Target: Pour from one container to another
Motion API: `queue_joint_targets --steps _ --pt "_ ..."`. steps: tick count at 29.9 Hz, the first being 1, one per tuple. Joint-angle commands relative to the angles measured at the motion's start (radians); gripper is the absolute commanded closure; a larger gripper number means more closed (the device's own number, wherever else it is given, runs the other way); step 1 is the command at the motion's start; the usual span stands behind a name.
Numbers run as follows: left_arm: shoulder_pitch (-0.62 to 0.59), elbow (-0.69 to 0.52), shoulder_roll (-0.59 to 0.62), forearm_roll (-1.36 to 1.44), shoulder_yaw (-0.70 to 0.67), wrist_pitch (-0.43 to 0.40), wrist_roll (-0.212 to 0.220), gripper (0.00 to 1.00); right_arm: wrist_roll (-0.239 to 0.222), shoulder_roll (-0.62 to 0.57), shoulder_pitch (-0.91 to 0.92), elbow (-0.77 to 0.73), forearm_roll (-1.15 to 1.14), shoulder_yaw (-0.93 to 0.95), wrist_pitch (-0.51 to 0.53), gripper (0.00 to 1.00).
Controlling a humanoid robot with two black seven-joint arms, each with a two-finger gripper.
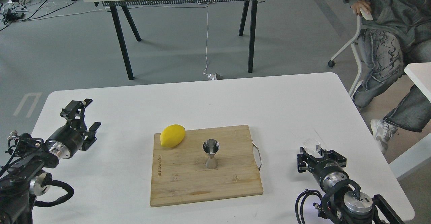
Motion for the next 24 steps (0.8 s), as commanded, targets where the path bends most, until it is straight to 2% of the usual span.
queue_joint_targets --steps 1,12,24 --pt "0.000 0.000 0.000 0.000 0.000 0.000 0.000 0.00 0.000 0.000 0.001 -0.001 0.000 0.002 0.001 0.54" --pt "0.006 0.000 0.002 0.000 0.000 0.000 0.000 0.00 -0.003 0.000 0.023 -0.041 0.000 0.012 0.006 0.54" --pt "0.006 0.000 0.000 0.000 0.000 0.000 0.000 0.00 -0.009 0.000 0.051 -0.044 0.000 0.011 0.006 0.47"
